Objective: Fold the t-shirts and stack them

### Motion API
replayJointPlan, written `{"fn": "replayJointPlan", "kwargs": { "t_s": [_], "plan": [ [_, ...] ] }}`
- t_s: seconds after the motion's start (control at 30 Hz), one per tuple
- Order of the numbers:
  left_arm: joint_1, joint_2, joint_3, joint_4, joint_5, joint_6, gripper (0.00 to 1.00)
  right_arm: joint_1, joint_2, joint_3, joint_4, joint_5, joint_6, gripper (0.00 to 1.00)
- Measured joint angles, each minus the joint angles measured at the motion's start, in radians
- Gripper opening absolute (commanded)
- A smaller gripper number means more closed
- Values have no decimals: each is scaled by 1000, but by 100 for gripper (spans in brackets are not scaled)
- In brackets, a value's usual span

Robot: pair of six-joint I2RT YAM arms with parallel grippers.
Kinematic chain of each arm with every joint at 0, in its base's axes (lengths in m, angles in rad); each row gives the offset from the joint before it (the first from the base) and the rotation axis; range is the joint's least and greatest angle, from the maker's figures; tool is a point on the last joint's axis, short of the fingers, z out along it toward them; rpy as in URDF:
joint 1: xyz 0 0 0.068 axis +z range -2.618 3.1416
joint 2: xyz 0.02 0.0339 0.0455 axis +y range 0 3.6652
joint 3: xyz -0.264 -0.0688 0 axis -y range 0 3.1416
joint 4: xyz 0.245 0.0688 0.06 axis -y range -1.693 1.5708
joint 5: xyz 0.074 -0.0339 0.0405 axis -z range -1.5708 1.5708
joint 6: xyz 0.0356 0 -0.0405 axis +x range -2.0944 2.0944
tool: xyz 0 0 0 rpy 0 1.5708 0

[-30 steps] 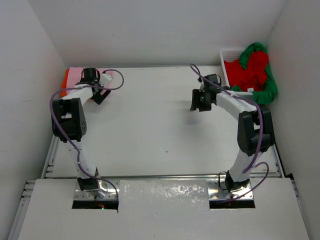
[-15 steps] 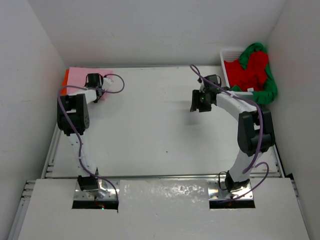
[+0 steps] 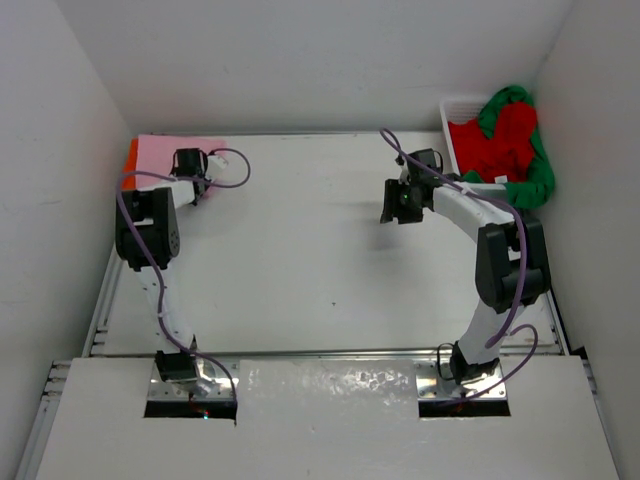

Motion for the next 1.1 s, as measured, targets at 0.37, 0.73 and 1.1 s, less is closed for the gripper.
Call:
{"fn": "replayJointPlan", "kwargs": {
  "t_s": [0.37, 0.73, 1.1],
  "plan": [
    [-24, -2, -10, 20, 18, -38, 0, 0, 0, 0, 0, 0, 0, 51],
    [-52, -3, 16, 15, -24, -26, 74, 0, 0, 0, -1, 0, -1, 51],
    [-50, -99, 5, -131, 66, -33, 100, 0, -11, 0, -2, 1, -8, 51]
  ]
}}
